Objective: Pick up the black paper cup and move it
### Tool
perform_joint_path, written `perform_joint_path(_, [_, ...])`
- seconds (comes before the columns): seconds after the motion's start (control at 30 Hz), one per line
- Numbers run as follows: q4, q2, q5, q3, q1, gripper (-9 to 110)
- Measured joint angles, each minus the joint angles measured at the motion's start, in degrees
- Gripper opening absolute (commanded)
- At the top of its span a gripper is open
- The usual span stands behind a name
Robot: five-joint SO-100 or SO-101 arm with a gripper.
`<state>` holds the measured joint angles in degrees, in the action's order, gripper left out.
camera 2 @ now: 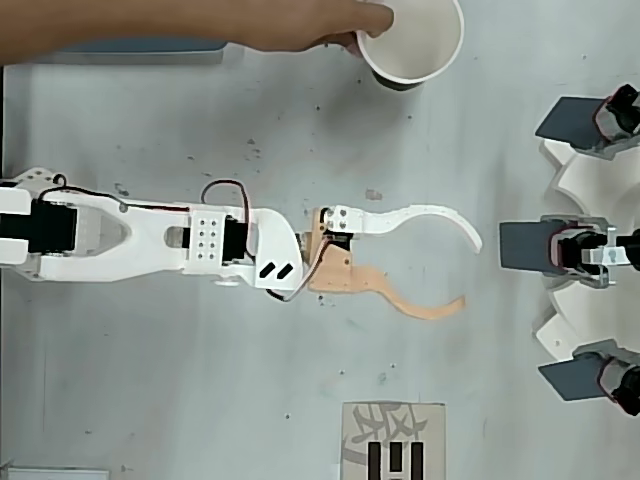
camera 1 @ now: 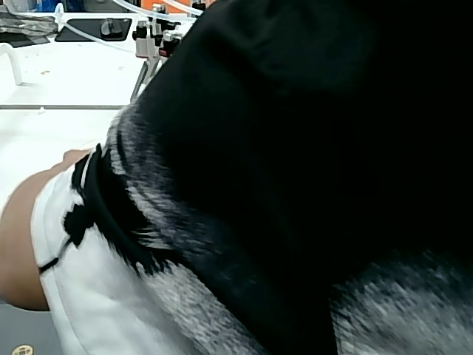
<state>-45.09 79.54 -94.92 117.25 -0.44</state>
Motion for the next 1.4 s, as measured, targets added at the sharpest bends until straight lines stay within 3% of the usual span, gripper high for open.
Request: perform_joint_path(1.4, [0.0, -0.7, 0.0, -1.76, 0.0, 10])
